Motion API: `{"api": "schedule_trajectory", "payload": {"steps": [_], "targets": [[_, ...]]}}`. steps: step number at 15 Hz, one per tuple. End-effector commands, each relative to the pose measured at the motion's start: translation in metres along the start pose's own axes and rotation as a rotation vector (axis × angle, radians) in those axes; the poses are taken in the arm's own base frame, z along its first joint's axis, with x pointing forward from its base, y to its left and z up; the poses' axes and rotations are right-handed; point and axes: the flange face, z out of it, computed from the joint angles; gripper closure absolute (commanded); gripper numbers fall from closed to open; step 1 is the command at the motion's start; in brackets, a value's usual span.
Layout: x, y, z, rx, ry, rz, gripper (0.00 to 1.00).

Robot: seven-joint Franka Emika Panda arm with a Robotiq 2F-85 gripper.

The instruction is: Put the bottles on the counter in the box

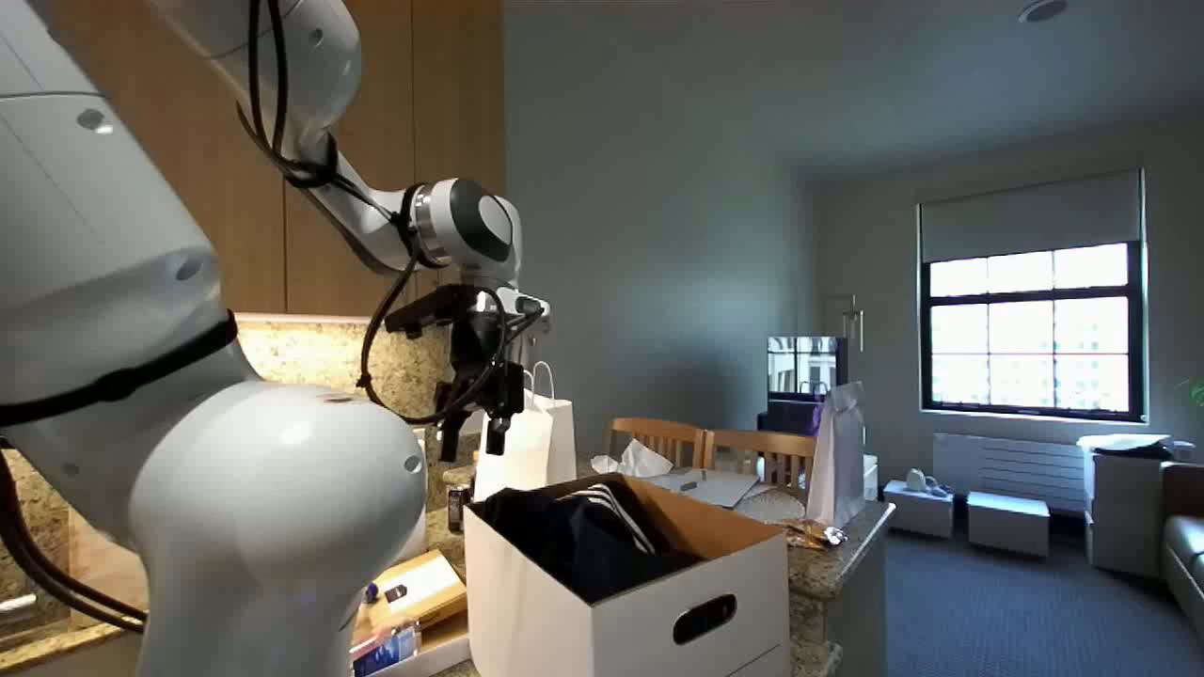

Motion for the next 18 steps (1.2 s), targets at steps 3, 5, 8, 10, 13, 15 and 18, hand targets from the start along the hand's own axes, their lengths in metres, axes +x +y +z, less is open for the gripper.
{"api": "schedule_trajectory", "payload": {"steps": [3,5,8,10,13,15,18], "targets": [[0.002,-0.002,-0.002,0.003,-0.001,-0.001,0.00],[0.009,-0.019,-0.008,0.036,-0.036,0.005,0.00],[0.015,-0.052,-0.016,0.036,-0.043,-0.073,0.00],[0.021,-0.082,-0.021,0.048,-0.047,-0.125,0.00],[0.027,-0.137,-0.024,0.114,-0.059,-0.193,0.00],[0.024,-0.180,-0.019,0.166,-0.057,-0.230,0.00],[0.015,-0.239,0.005,0.218,-0.028,-0.250,0.00]]}}
